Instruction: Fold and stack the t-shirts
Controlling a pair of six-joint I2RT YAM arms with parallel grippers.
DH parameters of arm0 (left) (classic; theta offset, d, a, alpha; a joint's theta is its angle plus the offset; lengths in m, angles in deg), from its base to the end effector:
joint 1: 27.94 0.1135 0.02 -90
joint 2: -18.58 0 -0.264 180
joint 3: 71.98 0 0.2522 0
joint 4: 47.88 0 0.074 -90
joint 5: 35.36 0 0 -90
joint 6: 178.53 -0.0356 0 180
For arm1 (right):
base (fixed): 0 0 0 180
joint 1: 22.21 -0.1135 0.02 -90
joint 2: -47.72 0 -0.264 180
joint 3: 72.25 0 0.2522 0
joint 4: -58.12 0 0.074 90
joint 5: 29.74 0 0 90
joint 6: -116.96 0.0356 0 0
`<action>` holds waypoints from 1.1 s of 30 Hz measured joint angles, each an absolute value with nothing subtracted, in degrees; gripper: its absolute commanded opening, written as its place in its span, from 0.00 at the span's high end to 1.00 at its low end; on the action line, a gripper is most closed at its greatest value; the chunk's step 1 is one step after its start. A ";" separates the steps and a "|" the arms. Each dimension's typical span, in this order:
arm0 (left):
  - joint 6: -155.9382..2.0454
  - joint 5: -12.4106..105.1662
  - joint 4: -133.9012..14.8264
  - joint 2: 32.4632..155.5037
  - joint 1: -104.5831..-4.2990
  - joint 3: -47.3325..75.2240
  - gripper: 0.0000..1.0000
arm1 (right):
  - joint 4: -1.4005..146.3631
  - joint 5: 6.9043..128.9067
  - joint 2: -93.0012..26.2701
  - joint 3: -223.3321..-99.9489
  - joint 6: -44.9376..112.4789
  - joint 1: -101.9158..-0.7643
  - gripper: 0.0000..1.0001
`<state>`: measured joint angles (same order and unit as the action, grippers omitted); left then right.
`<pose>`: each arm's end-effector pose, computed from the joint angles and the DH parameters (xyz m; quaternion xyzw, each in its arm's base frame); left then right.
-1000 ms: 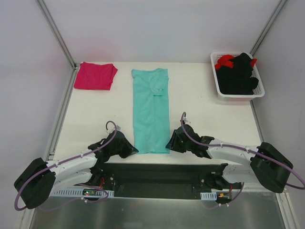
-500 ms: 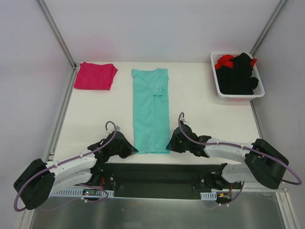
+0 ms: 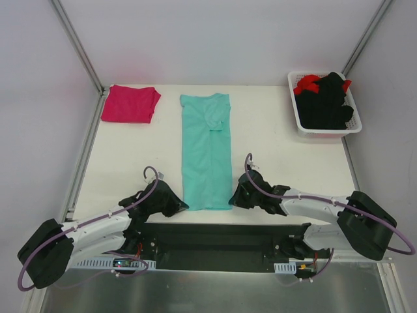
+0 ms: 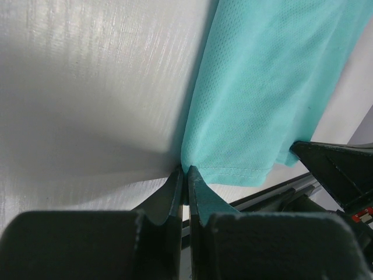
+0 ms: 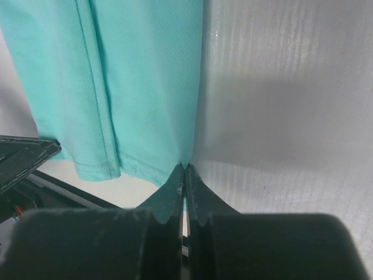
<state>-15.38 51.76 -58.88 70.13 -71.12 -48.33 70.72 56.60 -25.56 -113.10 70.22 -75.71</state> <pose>0.1184 -0.1135 0.1334 -0.2227 0.8741 -0.3783 0.2082 0.1412 0.1870 0.1536 -0.0703 0.9209 0.2662 0.2759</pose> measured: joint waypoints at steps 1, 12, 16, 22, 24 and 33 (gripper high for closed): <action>-15.38 51.76 -58.85 69.84 -71.12 -48.46 1.00 | 70.91 56.60 -25.01 -113.10 70.22 -75.71 0.99; -15.43 51.74 -60.08 67.59 -71.14 -49.10 1.00 | 72.71 56.60 -22.96 -113.08 70.24 -75.71 0.99; -15.45 51.76 -60.80 66.94 -71.14 -49.10 1.00 | 72.71 56.63 -22.70 -112.62 70.31 -75.71 0.99; -15.45 51.72 -61.94 66.04 -71.12 -49.12 1.00 | 73.45 56.60 -20.23 -110.56 70.46 -76.01 0.99; -15.47 51.68 -62.18 65.86 -71.14 -49.12 1.00 | 73.71 56.63 -19.35 -109.84 70.53 -76.28 0.99; -15.49 50.74 -63.49 65.03 -71.16 -49.10 1.00 | 74.48 56.60 -17.84 -108.75 71.07 -76.89 0.99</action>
